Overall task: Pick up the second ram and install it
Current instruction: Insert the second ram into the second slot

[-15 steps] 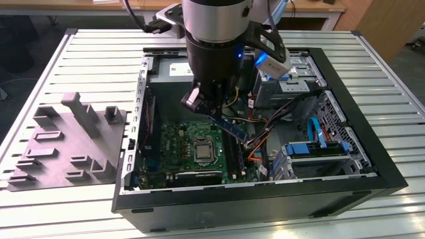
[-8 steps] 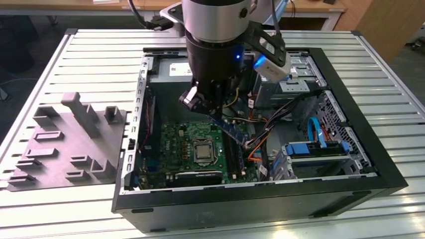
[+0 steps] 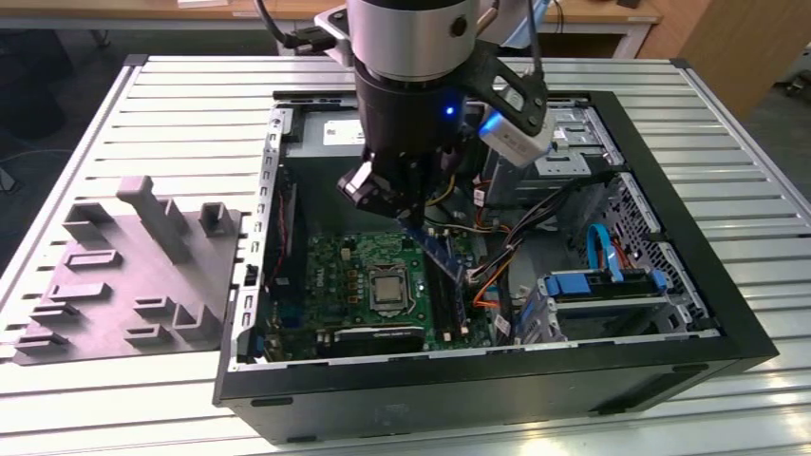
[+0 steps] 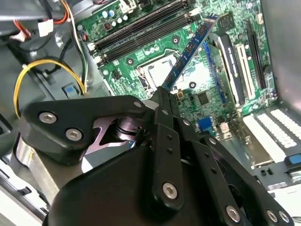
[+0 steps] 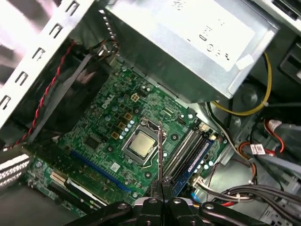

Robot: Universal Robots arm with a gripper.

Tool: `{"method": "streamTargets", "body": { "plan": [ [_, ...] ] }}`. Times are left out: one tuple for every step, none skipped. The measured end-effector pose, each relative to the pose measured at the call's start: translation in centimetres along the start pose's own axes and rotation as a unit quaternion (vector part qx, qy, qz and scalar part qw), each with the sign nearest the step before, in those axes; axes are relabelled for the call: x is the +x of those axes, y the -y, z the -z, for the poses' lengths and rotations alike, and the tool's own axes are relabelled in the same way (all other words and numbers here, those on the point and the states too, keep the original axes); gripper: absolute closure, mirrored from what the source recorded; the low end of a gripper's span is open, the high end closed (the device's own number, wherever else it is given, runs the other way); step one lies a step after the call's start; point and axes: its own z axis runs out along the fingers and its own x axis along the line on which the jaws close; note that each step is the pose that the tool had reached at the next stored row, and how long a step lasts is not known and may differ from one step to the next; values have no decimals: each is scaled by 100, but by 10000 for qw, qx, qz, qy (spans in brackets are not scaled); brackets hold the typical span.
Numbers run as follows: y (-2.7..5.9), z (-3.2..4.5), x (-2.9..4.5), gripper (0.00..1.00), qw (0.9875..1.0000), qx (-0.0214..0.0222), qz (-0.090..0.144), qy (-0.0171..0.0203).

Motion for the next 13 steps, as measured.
{"method": "streamTargets", "body": {
  "plan": [
    [0,0,0,89,10000,5,-77,-1],
    [0,0,0,89,9999,9,-154,-2],
    [0,0,0,89,9997,14,-236,-4],
    [0,0,0,89,9995,19,-308,-5],
    [0,0,0,89,9993,22,-376,-6],
    [0,0,0,89,9990,27,-449,-7],
    [0,0,0,89,9986,31,-527,-8],
    [0,0,0,89,9981,36,-612,-9],
    [0,0,0,89,9976,41,-691,-10],
    [0,0,0,89,9971,45,-764,-12],
    [0,0,0,89,9964,50,-844,-13],
    [0,0,0,89,9958,54,-914,-14],
    [0,0,0,89,9952,58,-981,-15]
  ]
}}
